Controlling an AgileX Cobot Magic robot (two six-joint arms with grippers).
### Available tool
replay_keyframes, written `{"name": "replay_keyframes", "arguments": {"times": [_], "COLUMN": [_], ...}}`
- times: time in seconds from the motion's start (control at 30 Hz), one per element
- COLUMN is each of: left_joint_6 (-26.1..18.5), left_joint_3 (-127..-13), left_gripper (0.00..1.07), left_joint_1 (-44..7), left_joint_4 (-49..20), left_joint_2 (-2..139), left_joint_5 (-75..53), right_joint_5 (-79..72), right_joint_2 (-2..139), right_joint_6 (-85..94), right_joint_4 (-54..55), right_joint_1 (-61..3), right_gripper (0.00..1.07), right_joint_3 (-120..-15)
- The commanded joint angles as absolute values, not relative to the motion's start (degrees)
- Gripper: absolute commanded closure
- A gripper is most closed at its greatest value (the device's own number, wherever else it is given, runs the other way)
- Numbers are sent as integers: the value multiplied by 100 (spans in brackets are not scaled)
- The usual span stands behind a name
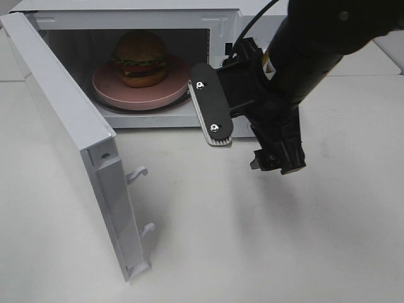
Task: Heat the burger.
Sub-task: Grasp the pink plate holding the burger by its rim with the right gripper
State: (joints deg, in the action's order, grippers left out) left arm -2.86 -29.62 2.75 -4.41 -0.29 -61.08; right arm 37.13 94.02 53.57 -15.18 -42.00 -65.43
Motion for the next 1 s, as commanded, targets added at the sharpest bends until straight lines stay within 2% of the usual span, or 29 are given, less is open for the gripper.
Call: {"name": "replay_keyframes", "arguments": {"times": [0.03, 0.57, 1.0], "left_joint_6": [-264, -264, -264], "left_joint_3": [-2956, -2956, -2956], "left_gripper": [7, 7, 7], "left_joint_1": [286, 286, 286], "left_joint_4": [-453, -453, -453], "left_joint_2": [-138, -138, -138], "left_joint_5": [-6131, -6131, -6131], "right_joint_5": [3535, 2636, 2510], "right_joint_2": [9649, 10554, 11408], "right_joint_6": [5248, 5139, 4968], "right_joint_4": [-1610, -1650, -1759], "right_joint_1": [-4234, -4234, -4217], "right_gripper": [10, 13, 14], "right_joint_3": [-6835, -7620, -8400]}}
